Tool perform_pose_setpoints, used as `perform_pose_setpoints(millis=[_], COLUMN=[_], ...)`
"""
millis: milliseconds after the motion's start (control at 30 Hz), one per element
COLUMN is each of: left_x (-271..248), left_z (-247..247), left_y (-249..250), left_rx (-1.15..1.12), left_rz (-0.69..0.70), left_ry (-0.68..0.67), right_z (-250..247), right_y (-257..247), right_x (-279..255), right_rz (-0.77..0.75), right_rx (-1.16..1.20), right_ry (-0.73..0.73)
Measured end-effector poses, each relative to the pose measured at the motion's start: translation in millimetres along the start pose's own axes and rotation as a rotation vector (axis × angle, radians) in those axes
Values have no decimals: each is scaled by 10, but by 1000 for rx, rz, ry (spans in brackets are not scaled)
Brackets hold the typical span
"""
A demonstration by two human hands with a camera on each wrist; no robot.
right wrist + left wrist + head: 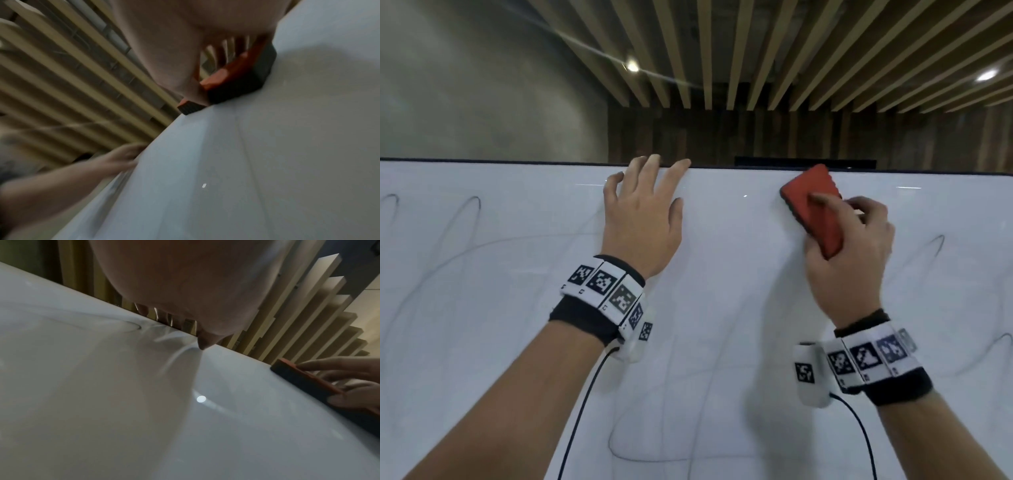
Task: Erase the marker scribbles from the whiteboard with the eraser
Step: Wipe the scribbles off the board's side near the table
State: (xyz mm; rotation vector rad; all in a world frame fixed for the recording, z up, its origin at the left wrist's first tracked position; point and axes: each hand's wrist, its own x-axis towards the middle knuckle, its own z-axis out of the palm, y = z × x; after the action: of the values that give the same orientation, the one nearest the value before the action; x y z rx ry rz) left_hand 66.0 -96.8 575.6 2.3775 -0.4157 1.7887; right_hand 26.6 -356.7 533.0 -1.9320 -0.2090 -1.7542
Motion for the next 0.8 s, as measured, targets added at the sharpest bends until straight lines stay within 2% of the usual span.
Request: perform_pose_setpoints(millis=[33, 100, 167, 200, 233, 333, 367, 400, 433, 500, 533, 567, 600, 633, 733, 800], left_x=[-4, 9, 9, 3, 0, -9, -10, -11, -9, -2, -1, -5, -9, -10, -9, -7], left_z=[5, 9, 30, 39, 48, 69, 75, 88, 95, 105, 106, 107, 104, 98, 59, 34], left_y=[-10, -30, -39, -40, -39, -24, -21, -23, -34, -73, -90, -97, -101, -99, -120, -144], left_rx=[9, 27, 36, 38, 41, 35, 33, 39, 56, 90, 97, 99, 96, 93, 85, 86], left_rz=[3, 16, 24, 24, 22, 9, 6, 7, 13, 39, 50, 55, 58, 59, 71, 83], left_ry=[-2, 0, -1, -1, 2, 16, 18, 16, 12, 4, 2, 0, -2, -6, -39, -53], right_z=[47, 125, 77, 26, -29, -196, -180, -118, -33, 140, 170, 159, 118, 81, -127, -153], right_y=[-54, -128, -79, -13, 72, 275, 255, 193, 113, -47, -91, -84, -48, 24, 230, 235], right_x=[-102, -357, -408, -310, -179, 172, 153, 48, -141, -608, -778, -812, -716, -569, -34, 46], right_rz=[-113, -448, -586, -567, -484, -70, 9, -9, -115, -454, -577, -629, -615, -548, -140, 97], right_rx=[-17, -53, -97, -109, -114, -61, -74, -96, -102, -122, -136, -149, -138, -119, -74, -60], right_ry=[-71, -304, -453, -436, -369, -67, -10, -1, -60, -301, -417, -481, -484, -425, -100, 46])
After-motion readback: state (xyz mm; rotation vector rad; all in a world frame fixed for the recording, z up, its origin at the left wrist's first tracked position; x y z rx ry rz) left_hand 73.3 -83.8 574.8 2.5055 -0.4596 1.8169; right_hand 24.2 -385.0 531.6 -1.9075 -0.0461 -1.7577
